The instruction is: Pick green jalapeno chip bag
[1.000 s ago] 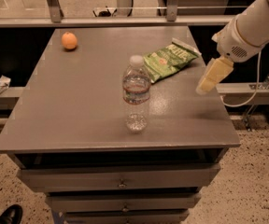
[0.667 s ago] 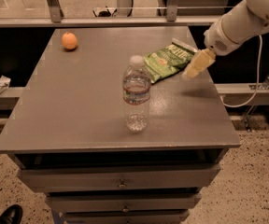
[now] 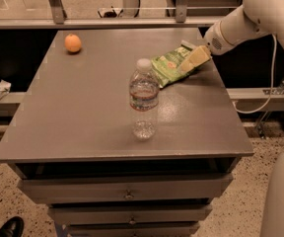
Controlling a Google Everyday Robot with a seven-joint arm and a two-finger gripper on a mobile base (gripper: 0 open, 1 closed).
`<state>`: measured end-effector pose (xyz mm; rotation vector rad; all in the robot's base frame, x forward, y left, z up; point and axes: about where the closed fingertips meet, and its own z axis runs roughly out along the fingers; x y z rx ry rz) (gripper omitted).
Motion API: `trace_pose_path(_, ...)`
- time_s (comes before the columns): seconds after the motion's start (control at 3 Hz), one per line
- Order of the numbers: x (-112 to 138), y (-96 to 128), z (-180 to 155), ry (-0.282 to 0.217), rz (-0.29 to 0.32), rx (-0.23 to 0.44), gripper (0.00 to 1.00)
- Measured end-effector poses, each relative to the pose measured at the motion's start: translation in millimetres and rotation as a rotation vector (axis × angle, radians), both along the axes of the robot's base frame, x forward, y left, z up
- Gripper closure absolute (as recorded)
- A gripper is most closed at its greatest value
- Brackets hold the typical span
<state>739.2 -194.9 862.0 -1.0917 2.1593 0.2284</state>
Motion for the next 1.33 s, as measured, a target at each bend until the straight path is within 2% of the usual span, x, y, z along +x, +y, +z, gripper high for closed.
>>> trace_pose_path(0.33,11.9,-3.3,-13.9,0.057,-0.048,0.080,0.18)
trace_pose_path(0.67,11.7,-6.9,-12.7,0.084,-0.066,0.143,0.49)
trace_pose_path(1.0,7.0,-5.6,-2.7,0.075,-0.061,0.171,0.72)
trace_pose_path(1.33,-4.8,0.8,21.6,0.019,-0.041,0.203,0.96)
